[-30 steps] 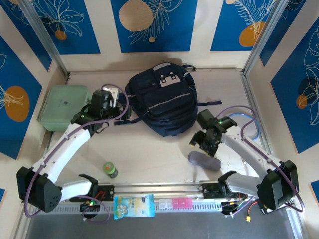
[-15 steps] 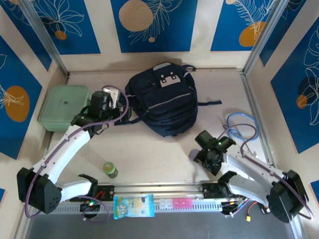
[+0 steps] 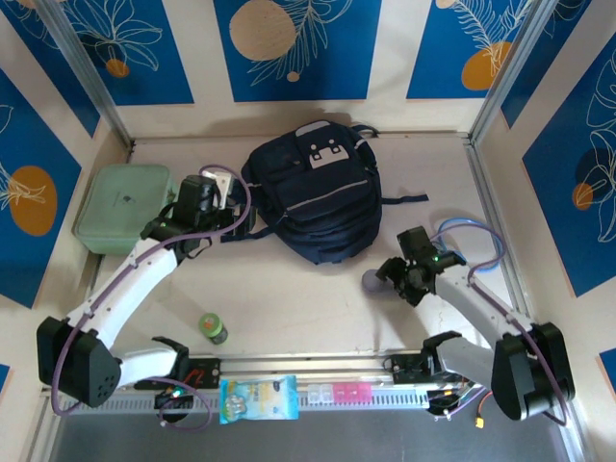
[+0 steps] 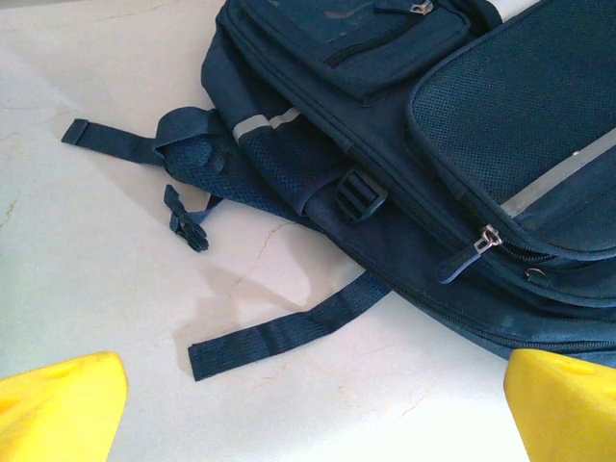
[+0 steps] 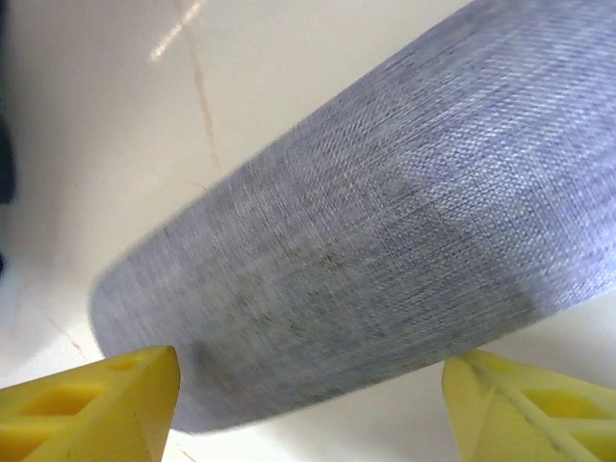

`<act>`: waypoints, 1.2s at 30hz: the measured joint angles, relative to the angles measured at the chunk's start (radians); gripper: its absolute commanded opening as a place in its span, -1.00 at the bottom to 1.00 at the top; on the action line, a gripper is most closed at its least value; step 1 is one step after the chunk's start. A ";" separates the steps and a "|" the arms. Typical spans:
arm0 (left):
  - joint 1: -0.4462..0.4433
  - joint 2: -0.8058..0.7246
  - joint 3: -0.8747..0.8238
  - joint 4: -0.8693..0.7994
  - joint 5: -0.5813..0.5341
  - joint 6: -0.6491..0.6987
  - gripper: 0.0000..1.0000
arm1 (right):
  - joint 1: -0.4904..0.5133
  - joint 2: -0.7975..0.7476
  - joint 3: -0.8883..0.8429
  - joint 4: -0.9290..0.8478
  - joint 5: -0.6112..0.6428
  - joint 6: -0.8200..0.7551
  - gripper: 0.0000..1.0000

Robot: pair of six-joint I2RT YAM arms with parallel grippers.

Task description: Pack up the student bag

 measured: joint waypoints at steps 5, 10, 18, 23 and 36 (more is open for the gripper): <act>0.000 0.010 0.000 -0.001 0.000 0.000 0.99 | -0.022 0.128 0.075 0.040 -0.022 -0.021 0.58; 0.001 0.013 0.000 -0.003 0.000 0.001 0.99 | -0.018 0.249 0.143 0.037 -0.032 -0.013 0.53; 0.002 0.028 0.002 -0.004 0.014 0.007 0.99 | -0.003 0.332 0.196 0.001 -0.026 0.028 0.22; 0.001 0.089 0.040 -0.009 0.084 0.020 1.00 | 0.011 0.362 0.224 -0.007 -0.026 0.043 0.27; -0.149 0.375 0.339 -0.052 0.109 0.125 1.00 | 0.013 0.431 0.237 -0.001 -0.028 0.032 0.28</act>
